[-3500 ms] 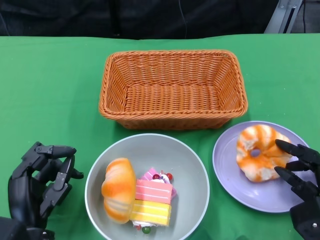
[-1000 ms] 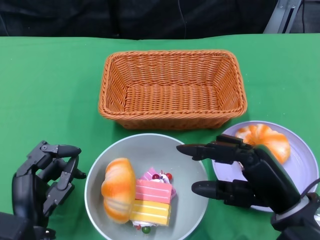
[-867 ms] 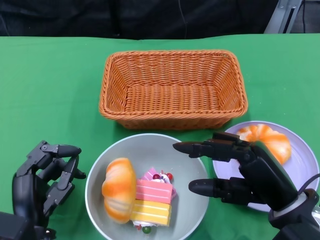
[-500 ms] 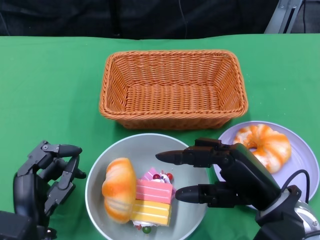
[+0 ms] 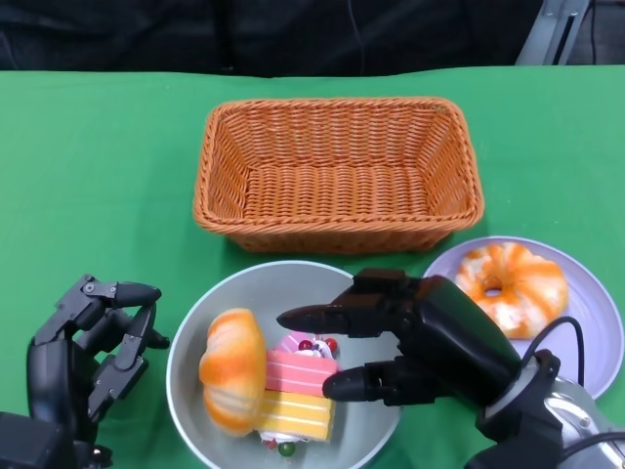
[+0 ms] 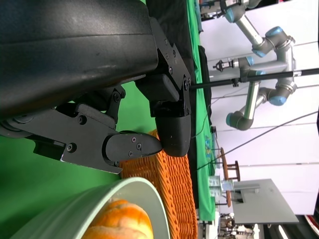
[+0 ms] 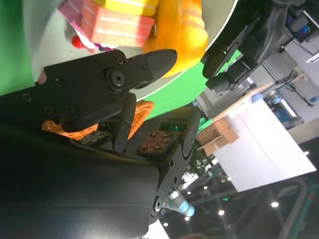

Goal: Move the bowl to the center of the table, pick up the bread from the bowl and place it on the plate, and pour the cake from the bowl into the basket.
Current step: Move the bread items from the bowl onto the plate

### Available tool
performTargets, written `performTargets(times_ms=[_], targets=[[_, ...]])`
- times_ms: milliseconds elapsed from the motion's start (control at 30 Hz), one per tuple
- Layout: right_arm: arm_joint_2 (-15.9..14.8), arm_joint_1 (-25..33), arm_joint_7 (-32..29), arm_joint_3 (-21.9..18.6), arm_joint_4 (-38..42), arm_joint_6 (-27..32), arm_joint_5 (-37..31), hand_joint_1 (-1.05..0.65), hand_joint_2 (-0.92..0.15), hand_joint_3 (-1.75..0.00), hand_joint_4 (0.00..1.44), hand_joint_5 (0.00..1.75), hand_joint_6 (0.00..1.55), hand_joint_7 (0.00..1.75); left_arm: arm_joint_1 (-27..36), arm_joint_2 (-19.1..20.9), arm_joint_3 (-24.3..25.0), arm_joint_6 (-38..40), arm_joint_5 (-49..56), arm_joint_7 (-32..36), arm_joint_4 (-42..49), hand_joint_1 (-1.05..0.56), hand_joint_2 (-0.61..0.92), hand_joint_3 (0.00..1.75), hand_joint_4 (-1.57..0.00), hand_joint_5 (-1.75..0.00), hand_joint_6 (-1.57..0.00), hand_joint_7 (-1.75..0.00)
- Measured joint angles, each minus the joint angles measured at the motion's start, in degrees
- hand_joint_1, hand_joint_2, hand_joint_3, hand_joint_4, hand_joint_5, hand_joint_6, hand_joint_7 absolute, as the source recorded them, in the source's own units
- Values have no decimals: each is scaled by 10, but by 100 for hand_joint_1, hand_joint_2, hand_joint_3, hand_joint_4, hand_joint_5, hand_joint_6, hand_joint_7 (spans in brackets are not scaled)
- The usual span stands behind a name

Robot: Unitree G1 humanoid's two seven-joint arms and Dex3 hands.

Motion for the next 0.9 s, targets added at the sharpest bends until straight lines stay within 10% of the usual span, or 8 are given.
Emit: performTargets(times_ms=[900], targets=[[-46, -95, -269, 50, 155, -90, -176, -48, -85, 0, 59, 68, 79, 1, -4, -21, -12, 35, -11, 11, -102, -20, 86, 47, -80, -151, -79, -126]])
